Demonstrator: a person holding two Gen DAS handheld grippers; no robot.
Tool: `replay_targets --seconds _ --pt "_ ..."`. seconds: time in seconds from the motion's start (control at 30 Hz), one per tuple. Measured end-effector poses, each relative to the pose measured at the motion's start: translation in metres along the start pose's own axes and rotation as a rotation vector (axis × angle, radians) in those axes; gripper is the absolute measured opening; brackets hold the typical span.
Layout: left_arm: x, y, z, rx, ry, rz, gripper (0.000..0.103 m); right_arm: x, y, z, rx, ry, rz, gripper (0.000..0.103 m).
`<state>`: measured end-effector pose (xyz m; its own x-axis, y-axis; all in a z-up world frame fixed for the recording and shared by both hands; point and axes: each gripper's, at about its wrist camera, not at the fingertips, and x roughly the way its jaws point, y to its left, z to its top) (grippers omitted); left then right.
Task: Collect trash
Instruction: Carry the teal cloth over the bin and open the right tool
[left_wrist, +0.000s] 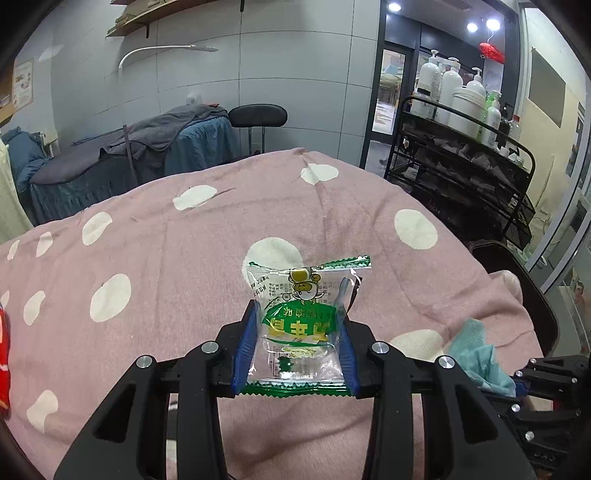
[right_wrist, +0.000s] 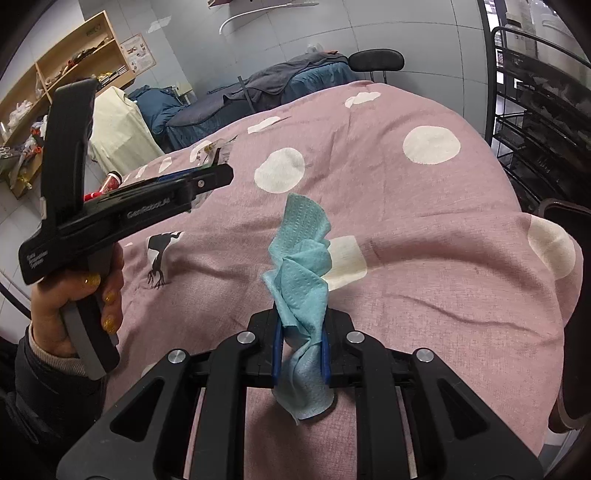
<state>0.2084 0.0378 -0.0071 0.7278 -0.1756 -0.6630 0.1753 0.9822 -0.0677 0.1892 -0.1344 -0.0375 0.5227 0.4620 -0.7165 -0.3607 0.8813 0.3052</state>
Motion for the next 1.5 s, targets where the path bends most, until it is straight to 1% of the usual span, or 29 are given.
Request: replay_targets --seconds 0.27,0.47,0.77,1.0,1.17,1.27,1.37,1.5 --pt "-0.026 -0.021 -0.020 -0.012 -0.039 -0.036 0.039 -0.019 -0.010 -0.008 0.019 -0.031 -0.015 0.017" --pt "-0.039 -0.042 -0.027 0.007 -0.065 -0.061 0.039 -0.041 -0.023 -0.013 0.025 -0.085 -0.052 0.017" --pt "-0.046 -0.083 -0.026 0.047 -0.083 -0.152 0.039 -0.075 -0.063 -0.018 0.094 -0.178 -0.136 0.017" --pt "-0.040 -0.118 -0.024 0.095 -0.075 -0.226 0.039 -0.100 -0.110 -0.022 0.174 -0.233 -0.241 0.017" --pt "-0.037 -0.137 -0.023 0.127 -0.069 -0.255 0.039 -0.107 -0.142 -0.023 0.225 -0.247 -0.302 0.017" --pt "-0.032 -0.145 -0.022 0.143 -0.063 -0.266 0.039 -0.104 -0.161 -0.023 0.248 -0.239 -0.345 0.017" --pt "-0.028 -0.152 -0.021 0.151 -0.052 -0.285 0.039 -0.095 -0.183 -0.023 0.281 -0.208 -0.379 0.017" --pt "-0.027 -0.162 -0.021 0.174 -0.048 -0.292 0.040 -0.085 -0.211 -0.026 0.333 -0.164 -0.414 0.017"
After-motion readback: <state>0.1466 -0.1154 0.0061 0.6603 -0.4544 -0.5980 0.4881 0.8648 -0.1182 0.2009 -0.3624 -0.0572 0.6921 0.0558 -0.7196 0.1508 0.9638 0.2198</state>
